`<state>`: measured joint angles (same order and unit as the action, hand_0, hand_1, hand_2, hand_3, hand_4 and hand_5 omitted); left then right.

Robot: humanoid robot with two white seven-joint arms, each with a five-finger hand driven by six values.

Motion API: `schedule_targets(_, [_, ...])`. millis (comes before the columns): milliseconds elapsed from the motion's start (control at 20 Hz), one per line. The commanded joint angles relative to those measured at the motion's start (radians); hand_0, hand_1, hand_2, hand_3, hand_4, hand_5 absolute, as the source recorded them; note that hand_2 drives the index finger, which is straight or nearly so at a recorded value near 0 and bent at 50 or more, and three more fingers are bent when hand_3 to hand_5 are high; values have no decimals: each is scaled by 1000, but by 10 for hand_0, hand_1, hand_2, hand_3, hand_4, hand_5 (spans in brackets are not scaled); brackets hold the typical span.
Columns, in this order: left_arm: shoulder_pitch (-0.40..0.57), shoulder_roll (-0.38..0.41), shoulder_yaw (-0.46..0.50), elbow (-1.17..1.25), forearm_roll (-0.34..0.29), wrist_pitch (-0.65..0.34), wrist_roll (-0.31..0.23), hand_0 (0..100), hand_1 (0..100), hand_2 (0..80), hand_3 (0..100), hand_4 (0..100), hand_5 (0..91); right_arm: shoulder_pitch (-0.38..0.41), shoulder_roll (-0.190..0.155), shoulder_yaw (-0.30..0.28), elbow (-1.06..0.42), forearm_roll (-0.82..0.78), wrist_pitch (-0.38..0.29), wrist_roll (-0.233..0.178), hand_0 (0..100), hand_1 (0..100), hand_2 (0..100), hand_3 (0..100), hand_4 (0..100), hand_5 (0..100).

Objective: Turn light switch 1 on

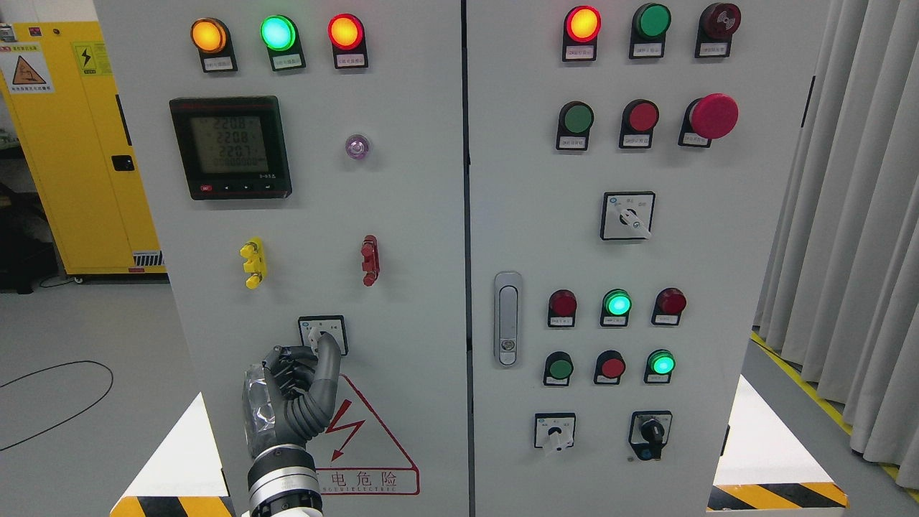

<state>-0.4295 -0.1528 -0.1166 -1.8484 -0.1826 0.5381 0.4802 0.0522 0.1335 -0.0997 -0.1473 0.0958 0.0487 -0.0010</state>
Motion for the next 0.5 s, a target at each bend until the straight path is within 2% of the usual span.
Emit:
schedule_targets(0, [-5,-1,0,0,2,-1,0,791,527,649,929,916,838,0,0,0,0,1,0,0,0,500,40,0,0,0])
schedule_targets(451, [-6,-1,0,0,5,-1,0,798,514,644,929,916,839,0,0,0,0,-1,0,0,0,500,40,0,0,0])
